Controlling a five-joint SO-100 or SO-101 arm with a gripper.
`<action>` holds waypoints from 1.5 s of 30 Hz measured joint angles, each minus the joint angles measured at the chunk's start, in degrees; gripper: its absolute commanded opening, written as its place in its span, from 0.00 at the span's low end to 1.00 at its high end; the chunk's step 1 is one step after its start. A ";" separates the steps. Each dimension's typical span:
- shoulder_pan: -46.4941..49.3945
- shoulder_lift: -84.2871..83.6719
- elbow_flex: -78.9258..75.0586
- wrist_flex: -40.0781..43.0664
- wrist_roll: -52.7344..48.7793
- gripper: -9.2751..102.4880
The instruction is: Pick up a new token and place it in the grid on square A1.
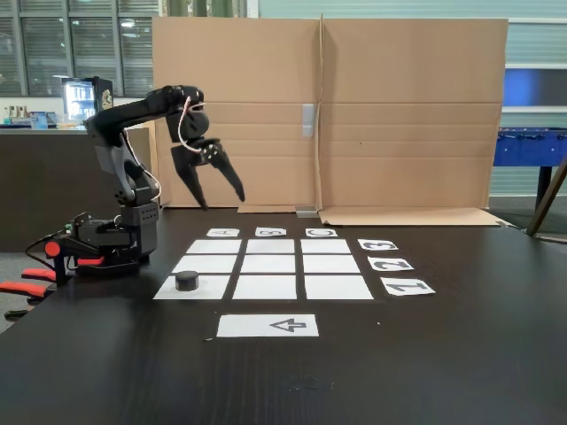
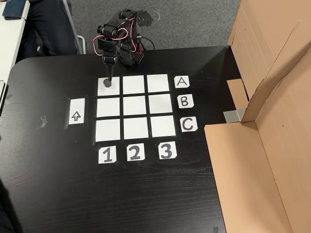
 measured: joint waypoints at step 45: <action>-21.53 -46.67 -48.69 -0.53 10.02 0.35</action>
